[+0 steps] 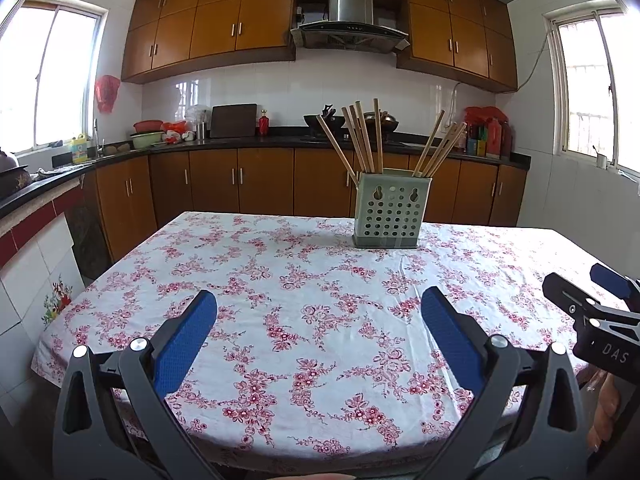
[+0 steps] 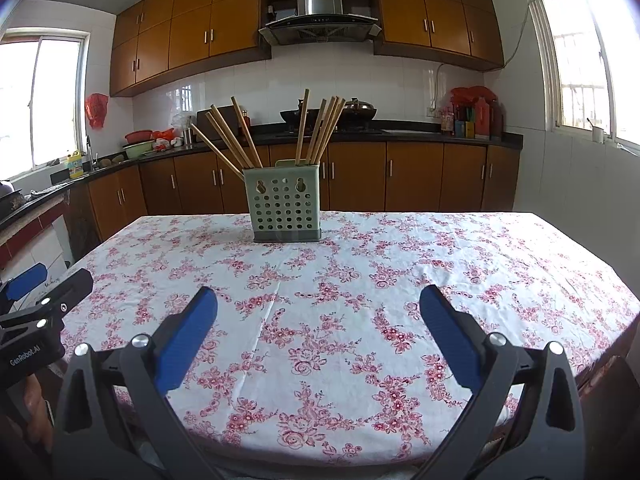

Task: Organize utensils

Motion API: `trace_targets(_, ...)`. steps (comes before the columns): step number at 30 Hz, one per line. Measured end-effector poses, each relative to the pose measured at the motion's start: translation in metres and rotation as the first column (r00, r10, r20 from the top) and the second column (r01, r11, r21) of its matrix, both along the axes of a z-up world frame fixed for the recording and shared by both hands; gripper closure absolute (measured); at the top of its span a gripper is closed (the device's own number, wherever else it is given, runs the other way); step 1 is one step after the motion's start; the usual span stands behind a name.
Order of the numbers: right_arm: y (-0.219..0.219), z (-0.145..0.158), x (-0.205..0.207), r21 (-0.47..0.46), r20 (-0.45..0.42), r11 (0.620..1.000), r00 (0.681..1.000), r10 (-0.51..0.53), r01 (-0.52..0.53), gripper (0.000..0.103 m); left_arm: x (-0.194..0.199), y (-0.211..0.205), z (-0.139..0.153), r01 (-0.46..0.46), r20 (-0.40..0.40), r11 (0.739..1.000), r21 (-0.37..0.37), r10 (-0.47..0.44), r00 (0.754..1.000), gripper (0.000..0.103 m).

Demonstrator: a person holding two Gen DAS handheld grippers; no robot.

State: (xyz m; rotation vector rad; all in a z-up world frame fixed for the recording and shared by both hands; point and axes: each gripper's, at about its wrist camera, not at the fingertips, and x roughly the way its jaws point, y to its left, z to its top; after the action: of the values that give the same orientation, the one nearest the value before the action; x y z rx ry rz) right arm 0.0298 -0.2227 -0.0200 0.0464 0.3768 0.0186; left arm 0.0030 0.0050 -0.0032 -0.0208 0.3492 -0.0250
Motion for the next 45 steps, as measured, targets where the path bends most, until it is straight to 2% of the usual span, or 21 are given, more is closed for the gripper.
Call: trace_targets(45, -0.0019, -0.0003, -0.0002, -0.001, -0.005, 1.0, 1.0, 0.0, 0.0, 0.004, 0.001, -0.0005, -0.004, -0.002, -0.008, 1.0, -0.003, 0.002, 1.0, 0.002)
